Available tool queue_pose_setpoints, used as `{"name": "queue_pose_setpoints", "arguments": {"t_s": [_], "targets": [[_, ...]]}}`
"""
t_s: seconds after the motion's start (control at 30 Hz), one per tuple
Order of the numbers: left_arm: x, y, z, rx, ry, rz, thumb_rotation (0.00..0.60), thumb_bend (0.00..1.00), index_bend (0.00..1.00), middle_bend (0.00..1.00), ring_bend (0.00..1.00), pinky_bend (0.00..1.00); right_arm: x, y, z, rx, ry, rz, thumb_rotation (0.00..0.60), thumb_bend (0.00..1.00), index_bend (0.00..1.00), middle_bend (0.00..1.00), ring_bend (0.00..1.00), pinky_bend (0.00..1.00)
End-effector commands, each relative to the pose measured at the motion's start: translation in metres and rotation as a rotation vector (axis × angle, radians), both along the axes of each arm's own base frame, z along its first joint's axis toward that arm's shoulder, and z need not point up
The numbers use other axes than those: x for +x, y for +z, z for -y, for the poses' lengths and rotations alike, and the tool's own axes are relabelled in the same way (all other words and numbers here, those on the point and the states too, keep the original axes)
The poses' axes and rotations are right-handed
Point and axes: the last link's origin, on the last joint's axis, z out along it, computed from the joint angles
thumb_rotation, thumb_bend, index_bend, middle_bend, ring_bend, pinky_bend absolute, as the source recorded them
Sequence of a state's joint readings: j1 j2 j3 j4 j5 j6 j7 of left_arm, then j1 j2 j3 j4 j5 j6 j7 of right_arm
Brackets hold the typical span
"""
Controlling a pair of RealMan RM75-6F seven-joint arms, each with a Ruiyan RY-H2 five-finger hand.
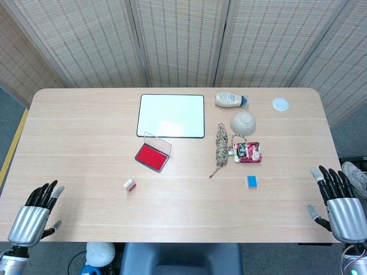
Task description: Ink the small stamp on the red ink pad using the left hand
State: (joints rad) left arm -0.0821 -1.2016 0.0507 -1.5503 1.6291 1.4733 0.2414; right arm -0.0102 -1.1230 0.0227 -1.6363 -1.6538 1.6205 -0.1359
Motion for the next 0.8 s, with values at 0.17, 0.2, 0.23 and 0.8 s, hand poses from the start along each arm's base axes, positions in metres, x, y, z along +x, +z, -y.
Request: {"name": "queue_pose_setpoints", "arguments": {"t_s": [0.17, 0.2, 0.23, 0.8], "targets": [[0.000, -0.001, -0.001, -0.001, -0.005, -0.011, 0.600, 0.25, 0.00, 0.00, 0.00, 0.15, 0.000, 0.001, 0.000, -0.001, 0.003, 0.001, 0.600, 0.28, 0.00, 0.00, 0.00, 0.00], [0.001, -0.001, 0.000, -0.004, -0.006, -0.009, 0.600, 0.25, 0.00, 0.00, 0.00, 0.15, 0.000, 0.001, 0.000, -0.002, 0.003, 0.000, 0.600, 0.28, 0.00, 0.00, 0.00, 0.00], [0.001, -0.001, 0.000, -0.007, -0.008, -0.007, 0.600, 0.25, 0.00, 0.00, 0.00, 0.15, 0.000, 0.001, 0.001, -0.004, 0.002, 0.001, 0.600, 0.28, 0.00, 0.00, 0.00, 0.00], [0.012, 0.001, -0.039, -0.066, -0.078, 0.031, 0.600, 0.25, 0.00, 0.51, 0.17, 0.15, -0.005, -0.002, 0.013, 0.011, -0.042, -0.005, 0.600, 0.28, 0.00, 0.00, 0.00, 0.00]]}}
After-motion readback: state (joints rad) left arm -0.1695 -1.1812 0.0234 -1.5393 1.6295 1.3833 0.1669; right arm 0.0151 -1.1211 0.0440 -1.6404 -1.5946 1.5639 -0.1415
